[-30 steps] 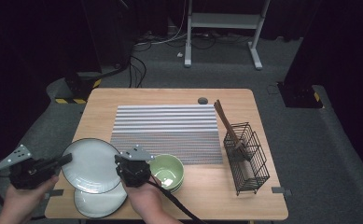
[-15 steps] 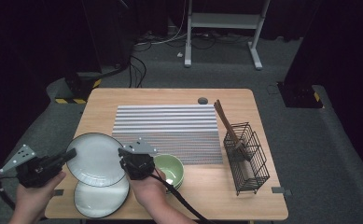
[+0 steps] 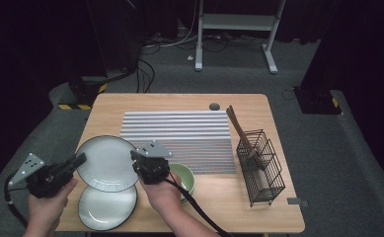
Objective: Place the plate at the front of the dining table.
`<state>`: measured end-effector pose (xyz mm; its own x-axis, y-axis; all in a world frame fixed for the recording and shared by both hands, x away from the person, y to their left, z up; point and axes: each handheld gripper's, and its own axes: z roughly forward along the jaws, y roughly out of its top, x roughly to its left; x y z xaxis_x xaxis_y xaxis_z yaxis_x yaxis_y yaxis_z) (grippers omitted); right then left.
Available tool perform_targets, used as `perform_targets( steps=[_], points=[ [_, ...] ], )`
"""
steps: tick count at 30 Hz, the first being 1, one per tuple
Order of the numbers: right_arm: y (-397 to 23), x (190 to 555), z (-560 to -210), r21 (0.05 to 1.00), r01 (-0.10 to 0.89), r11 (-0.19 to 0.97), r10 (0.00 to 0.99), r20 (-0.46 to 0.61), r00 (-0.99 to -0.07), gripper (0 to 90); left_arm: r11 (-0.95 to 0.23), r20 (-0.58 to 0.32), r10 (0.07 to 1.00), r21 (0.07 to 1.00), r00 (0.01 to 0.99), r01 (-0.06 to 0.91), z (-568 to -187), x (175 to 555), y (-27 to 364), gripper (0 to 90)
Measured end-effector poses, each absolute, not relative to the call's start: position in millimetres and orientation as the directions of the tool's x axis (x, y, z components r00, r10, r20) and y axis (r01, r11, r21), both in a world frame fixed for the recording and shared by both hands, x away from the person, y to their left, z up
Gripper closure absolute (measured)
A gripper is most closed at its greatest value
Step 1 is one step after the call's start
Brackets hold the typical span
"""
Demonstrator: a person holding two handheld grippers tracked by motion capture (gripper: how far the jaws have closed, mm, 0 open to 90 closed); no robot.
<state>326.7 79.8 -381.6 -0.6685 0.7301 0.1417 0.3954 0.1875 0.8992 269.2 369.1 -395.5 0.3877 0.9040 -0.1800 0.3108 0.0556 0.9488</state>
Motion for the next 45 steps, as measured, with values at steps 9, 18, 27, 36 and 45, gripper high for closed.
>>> perform_targets(
  steps=[9,18,27,36,45],
  points=[
    [69.2,334.3,-375.7,0.908,0.370,0.197,0.730,0.116,-0.673,78.4,0.071,-0.183,0.908,0.954,0.378,0.290,-392.2,273.7,355.7,82.2],
    [52.7,342.0,-366.4,0.920,0.343,0.189,0.740,0.096,-0.666,77.6,0.073,-0.175,0.905,0.962,0.389,0.263,-384.9,280.8,338.0,82.6],
    [37.1,348.0,-362.9,0.929,0.326,0.178,0.752,0.086,-0.653,77.6,0.065,-0.166,0.904,0.965,0.395,0.255,-381.2,289.9,321.9,82.6],
    [19.7,353.9,-358.3,0.937,0.317,0.145,0.755,0.102,-0.648,76.8,0.066,-0.157,0.905,0.970,0.395,0.234,-375.2,291.8,303.5,83.2],
    [3.2,361.5,-357.1,0.945,0.305,0.114,0.775,0.108,-0.623,76.5,0.089,-0.178,0.900,0.969,0.398,0.232,-372.8,305.7,286.5,83.2]
  ],
)
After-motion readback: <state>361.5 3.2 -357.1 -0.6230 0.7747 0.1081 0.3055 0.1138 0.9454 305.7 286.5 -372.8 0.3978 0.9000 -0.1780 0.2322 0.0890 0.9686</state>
